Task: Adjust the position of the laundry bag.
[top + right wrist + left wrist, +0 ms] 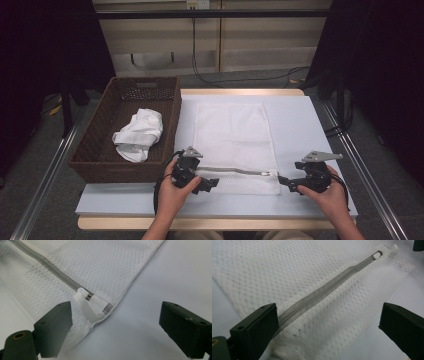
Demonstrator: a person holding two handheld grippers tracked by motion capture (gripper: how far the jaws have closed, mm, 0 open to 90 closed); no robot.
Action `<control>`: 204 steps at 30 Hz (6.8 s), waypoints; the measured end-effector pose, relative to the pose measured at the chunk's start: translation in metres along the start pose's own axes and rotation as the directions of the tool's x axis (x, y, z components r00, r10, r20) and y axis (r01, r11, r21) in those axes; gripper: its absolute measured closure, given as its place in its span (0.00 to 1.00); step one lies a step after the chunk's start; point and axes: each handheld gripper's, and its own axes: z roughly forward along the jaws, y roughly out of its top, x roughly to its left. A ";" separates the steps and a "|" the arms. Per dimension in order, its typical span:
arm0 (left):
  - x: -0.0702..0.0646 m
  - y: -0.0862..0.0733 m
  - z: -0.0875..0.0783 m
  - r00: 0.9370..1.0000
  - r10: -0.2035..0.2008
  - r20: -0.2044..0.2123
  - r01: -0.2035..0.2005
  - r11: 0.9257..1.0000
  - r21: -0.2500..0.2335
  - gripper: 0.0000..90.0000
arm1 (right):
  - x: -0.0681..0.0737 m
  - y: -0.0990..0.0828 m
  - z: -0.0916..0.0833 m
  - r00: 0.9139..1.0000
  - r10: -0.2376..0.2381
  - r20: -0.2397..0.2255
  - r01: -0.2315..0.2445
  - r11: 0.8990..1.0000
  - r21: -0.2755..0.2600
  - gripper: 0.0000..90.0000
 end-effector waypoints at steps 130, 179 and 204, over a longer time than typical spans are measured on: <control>-0.009 0.008 0.000 0.997 0.037 0.071 -0.035 0.999 -0.017 0.02 | -0.075 0.067 0.075 0.968 0.186 0.168 -0.204 0.974 0.094 1.00; -0.021 0.022 0.021 0.994 0.016 0.111 -0.017 1.000 0.010 0.02 | -0.032 0.023 0.011 0.991 0.085 0.100 -0.087 0.996 0.008 0.26; -0.050 0.052 0.052 0.985 0.008 0.170 -0.011 1.000 0.014 0.02 | -0.019 0.013 0.002 0.995 0.046 0.092 -0.044 0.999 -0.016 0.25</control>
